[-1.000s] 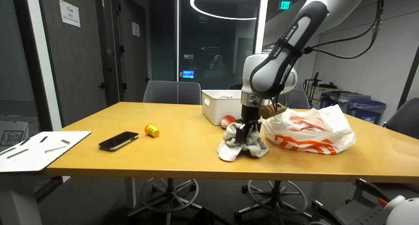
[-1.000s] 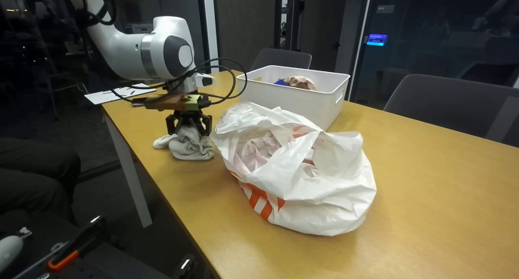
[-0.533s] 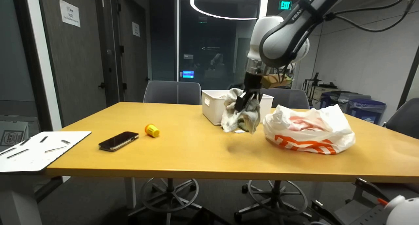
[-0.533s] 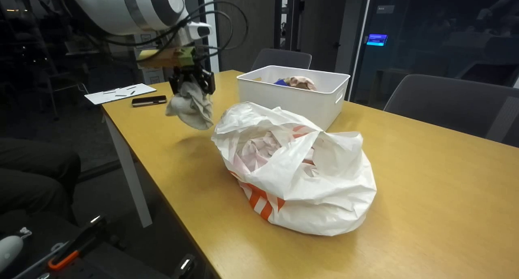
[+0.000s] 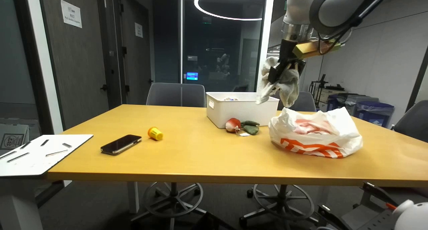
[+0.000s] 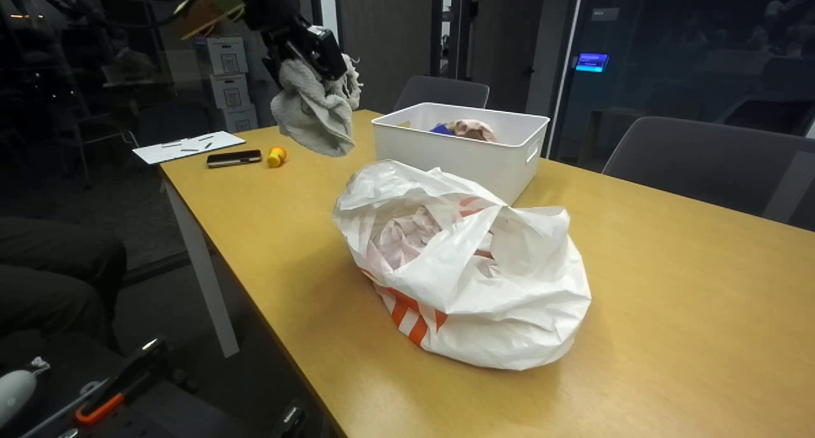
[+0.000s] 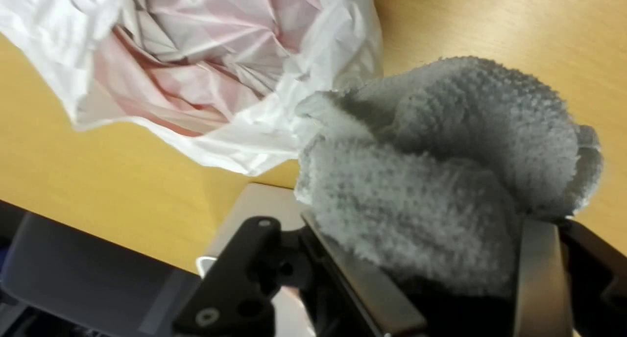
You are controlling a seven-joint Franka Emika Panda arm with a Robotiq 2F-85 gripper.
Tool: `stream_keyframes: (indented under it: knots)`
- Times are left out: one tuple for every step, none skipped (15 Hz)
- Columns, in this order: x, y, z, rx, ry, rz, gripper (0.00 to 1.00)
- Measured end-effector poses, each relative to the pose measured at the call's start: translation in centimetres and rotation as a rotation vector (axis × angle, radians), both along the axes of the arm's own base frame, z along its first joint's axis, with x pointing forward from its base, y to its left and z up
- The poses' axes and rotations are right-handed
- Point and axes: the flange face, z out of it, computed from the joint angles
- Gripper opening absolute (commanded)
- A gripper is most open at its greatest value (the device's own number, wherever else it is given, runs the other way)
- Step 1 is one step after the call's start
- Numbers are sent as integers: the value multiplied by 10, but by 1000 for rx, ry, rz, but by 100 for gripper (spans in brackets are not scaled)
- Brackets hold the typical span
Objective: Put the towel and radish in the plastic bag.
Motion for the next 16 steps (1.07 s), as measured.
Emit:
stream_keyframes:
  knots:
    - [-12,-9,6,-12,-10,-53,0]
    - [-22,-19,9,-21,-19,-103,0]
    - [-31,-31,11,-30,-26,-155,0]
    - [-39,-44,10,-41,-31,-207,0]
    - [-45,-57,8,-56,-34,-259,0]
    - [-49,-71,3,-74,-35,-309,0]
    - [-52,-86,-4,-94,-33,-360,0]
    - [-53,-101,-12,-114,-29,-410,0]
    - [-54,-115,-21,-137,-21,-460,0]
    - [-53,-127,-31,-157,-9,-500,0]
    - [-52,-136,-42,-171,9,-524,0]
    - [-49,-143,-54,-181,29,-537,0]
    - [-45,-146,-66,-188,49,-540,0]
    - [-40,-147,-77,-193,66,-537,0]
    - [-33,-146,-86,-196,79,-531,0]
    - [-26,-144,-92,-202,86,-519,0]
